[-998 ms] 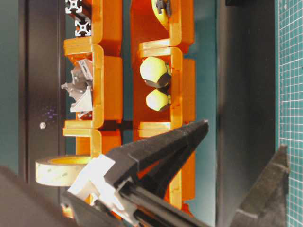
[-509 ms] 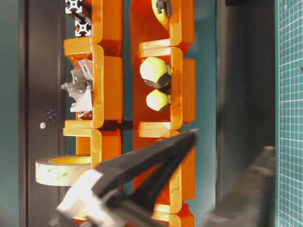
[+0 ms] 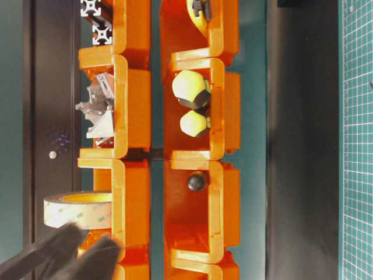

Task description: Pick red screwdriver from container rack with left arm.

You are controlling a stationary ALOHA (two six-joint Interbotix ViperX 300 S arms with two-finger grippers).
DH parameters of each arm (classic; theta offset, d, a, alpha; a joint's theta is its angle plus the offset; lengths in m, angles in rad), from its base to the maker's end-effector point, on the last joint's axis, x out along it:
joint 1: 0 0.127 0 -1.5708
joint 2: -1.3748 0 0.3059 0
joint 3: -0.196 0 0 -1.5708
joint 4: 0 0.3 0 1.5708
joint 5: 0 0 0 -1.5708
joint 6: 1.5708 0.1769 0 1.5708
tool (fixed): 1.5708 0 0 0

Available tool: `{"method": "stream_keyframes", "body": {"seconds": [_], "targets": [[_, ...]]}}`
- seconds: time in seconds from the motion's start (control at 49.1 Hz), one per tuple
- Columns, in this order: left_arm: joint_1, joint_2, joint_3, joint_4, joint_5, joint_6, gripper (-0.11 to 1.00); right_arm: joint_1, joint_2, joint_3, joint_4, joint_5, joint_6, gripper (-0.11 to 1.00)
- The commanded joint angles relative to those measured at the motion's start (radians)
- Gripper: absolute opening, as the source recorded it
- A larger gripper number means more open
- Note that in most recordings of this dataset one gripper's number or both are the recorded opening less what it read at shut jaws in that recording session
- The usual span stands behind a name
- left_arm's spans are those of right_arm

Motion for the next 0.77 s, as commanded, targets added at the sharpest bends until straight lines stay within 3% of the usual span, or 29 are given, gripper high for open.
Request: {"method": "stream_keyframes", "body": {"seconds": [0.0,0.387,0.753], "targets": [[-0.003,-0.054,-0.003,0.003,-0.002,-0.028,0.87,0.002,0.006,-0.034,0.002,0.008,-0.002,0.00],[-0.003,-0.206,0.040,0.005,-0.002,-0.179,0.87,0.002,0.002,-0.037,0.002,0.008,0.000,0.00],[-0.003,-0.290,0.097,0.005,-0.017,-0.187,0.87,-0.014,-0.002,-0.037,0.002,0.012,-0.002,0.00]]}}
